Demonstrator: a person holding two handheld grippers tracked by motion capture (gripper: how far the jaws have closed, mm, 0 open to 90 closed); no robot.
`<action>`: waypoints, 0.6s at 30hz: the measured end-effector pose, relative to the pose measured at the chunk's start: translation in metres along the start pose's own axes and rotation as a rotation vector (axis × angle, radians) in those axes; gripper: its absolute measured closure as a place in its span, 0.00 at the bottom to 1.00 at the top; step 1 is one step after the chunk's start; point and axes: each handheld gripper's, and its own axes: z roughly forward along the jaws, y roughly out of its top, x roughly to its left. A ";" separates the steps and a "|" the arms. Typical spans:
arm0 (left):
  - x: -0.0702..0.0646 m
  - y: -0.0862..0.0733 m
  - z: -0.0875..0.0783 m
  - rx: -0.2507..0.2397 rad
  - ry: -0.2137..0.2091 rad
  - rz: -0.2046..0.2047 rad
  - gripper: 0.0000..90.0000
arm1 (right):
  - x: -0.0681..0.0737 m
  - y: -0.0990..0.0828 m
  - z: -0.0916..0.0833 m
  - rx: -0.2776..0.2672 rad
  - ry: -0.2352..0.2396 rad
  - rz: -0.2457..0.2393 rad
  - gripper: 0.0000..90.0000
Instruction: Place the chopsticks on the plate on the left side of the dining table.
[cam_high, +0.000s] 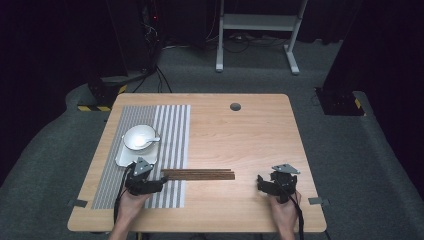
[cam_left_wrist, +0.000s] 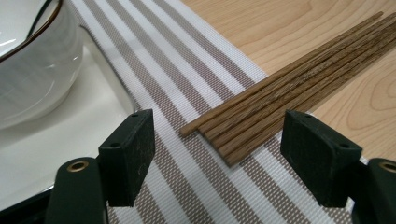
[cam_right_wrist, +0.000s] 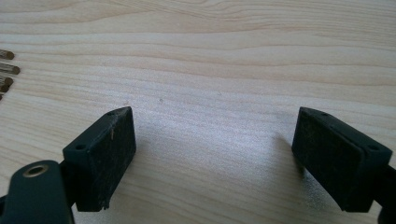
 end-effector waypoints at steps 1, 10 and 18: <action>-0.001 0.001 0.001 0.002 -0.002 0.001 0.30 | 0.000 0.000 0.000 -0.001 -0.001 0.001 0.15; -0.011 0.020 0.012 0.005 -0.013 0.051 0.31 | 0.000 0.000 0.000 0.000 0.001 -0.001 0.15; -0.014 0.032 0.030 0.023 -0.057 0.045 0.34 | 0.001 0.000 0.000 -0.001 0.008 -0.008 0.15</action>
